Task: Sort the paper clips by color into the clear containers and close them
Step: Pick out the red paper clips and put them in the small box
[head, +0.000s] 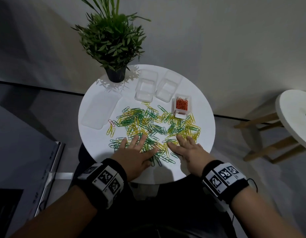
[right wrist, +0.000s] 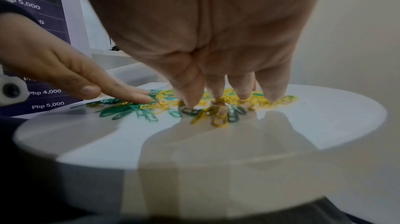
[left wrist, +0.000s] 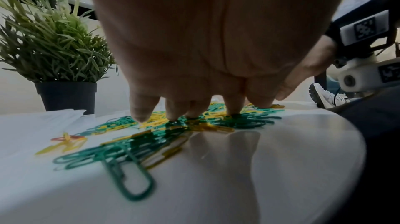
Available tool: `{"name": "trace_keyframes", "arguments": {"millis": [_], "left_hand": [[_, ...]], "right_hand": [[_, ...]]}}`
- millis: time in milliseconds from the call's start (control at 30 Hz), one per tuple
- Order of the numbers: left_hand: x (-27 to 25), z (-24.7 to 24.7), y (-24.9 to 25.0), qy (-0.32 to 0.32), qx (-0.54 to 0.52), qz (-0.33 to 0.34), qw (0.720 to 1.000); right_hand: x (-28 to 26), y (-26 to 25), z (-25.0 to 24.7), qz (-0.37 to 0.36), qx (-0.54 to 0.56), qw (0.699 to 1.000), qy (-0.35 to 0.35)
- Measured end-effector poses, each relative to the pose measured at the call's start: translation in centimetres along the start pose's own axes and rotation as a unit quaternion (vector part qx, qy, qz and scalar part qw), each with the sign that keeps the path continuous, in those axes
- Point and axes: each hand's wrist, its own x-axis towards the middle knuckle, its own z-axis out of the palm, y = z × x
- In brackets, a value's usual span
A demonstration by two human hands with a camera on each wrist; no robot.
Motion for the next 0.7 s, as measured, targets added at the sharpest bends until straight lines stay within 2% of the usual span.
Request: {"name": "trace_keyframes", "arguments": {"millis": [133, 233, 300, 400, 533, 700], "left_hand": [[-0.5, 0.2, -0.2, 0.021, 0.005, -0.001, 1.000], [-0.9, 0.5, -0.6, 0.022, 0.009, -0.005, 1.000], [-1.1, 0.5, -0.9, 0.022, -0.003, -0.011, 1.000], [-1.4, 0.3, -1.6, 0.029, -0.029, -0.032, 0.999], [-1.8, 0.6, -2.4, 0.041, -0.022, -0.056, 0.997], [-1.7, 1.4, -2.1, 0.060, -0.043, -0.012, 0.997]], "right_hand": [[0.8, -1.6, -0.5, -0.024, -0.011, 0.998, 0.051], [1.1, -2.5, -0.3, -0.044, -0.021, 0.999, 0.019], [1.3, -2.1, -0.3, -0.027, -0.019, 0.999, 0.005], [1.3, -1.4, -0.8, -0.005, 0.002, 1.000, 0.018], [0.7, -2.1, -0.4, -0.044, -0.015, 0.999, 0.016], [0.9, -3.0, -0.4, -0.050, -0.075, 0.996, 0.008]]}}
